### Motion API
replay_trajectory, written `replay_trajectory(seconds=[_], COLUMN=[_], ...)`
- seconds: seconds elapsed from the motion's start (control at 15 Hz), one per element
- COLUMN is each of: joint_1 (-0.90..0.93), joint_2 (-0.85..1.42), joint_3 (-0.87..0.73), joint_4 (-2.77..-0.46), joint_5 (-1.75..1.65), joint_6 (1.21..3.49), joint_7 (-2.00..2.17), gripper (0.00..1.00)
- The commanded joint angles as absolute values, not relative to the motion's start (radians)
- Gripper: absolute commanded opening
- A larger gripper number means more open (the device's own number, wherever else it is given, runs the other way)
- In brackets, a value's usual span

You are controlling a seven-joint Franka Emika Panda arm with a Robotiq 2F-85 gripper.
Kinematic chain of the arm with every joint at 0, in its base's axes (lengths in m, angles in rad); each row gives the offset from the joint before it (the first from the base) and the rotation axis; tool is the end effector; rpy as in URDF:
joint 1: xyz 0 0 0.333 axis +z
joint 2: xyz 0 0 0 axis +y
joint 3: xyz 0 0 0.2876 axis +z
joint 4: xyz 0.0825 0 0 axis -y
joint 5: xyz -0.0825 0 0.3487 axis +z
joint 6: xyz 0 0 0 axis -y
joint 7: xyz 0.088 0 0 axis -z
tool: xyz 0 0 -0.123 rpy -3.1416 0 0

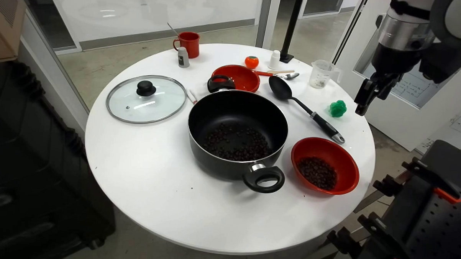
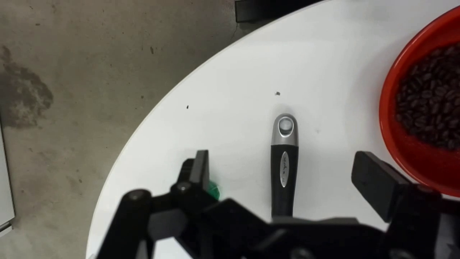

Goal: Mix the things in the pot with the spoon and then put the spoon back on the table

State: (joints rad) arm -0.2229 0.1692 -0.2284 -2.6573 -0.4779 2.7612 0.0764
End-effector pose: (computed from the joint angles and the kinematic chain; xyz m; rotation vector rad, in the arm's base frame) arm 0.3586 -0.1610 0.1681 2.9519 -0.1105 -0.1535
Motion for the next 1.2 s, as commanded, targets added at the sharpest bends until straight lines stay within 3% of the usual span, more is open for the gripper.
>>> replay_trajectory(seconds=[0.0, 0.33, 0.73, 1.13], joint_1=[-0.197, -0.126, -0.159, -0.125], joint_2=[0.168, 0.214, 0.314, 0.452], joint_3=[-0.254, -0.259, -0.171, -0.235], joint_4=[-2.657, -2.634, -2.554, -2.418], joint_5=[-0.466, -0.554, -0.270, -0.299], joint_6=[2.761, 2.736, 2.718, 2.684], joint_7=[0.067, 0.153, -0.014, 0.011], gripper=[1.00, 1.00, 1.00, 1.00])
